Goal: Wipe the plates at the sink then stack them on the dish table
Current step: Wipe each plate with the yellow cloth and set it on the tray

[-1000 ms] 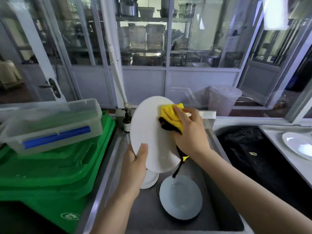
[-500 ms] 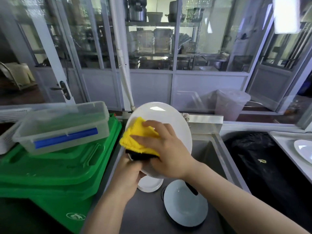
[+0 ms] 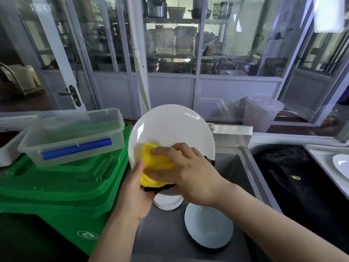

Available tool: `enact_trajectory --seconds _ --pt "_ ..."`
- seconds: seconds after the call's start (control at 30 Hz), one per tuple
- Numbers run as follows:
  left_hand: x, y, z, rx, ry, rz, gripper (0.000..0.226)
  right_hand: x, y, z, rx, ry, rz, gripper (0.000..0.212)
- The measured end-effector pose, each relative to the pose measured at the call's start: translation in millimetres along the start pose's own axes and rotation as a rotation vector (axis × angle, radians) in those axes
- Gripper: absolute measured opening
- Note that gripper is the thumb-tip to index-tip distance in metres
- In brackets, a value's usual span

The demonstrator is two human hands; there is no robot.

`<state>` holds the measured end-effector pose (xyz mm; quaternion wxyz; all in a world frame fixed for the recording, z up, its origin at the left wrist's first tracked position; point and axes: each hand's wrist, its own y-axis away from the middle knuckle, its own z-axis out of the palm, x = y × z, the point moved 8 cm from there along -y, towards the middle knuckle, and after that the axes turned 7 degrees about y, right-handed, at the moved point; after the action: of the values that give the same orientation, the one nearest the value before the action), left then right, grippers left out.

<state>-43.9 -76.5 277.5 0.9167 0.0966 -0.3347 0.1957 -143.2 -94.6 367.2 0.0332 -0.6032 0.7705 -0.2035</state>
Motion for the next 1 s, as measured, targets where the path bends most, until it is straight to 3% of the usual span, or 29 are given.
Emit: enact_trajectory --seconds 0.13,0.37,0.57,0.73,0.83,1.0 --pt "1 -8 -16 0.196 -0.023 0.090 0.028 -1 2 9 0.008 0.106 0.011 0.046" --pt "31 -14 -33 0.256 -0.017 0.249 0.031 36 21 44 -0.151 0.121 0.091 0.073" --pt "33 -11 -24 0.282 -0.054 0.327 0.024 40 20 36 0.003 0.074 0.247 0.065" --pt "25 -8 -14 0.286 -0.021 0.287 0.051 5 13 34 0.135 -0.015 0.165 0.067" --pt "27 -5 -17 0.310 -0.063 0.314 0.051 10 18 39 0.137 -0.032 0.125 0.068" --pt "35 -1 -23 0.333 -0.228 0.362 0.018 69 25 38 0.136 -0.030 0.346 0.066"
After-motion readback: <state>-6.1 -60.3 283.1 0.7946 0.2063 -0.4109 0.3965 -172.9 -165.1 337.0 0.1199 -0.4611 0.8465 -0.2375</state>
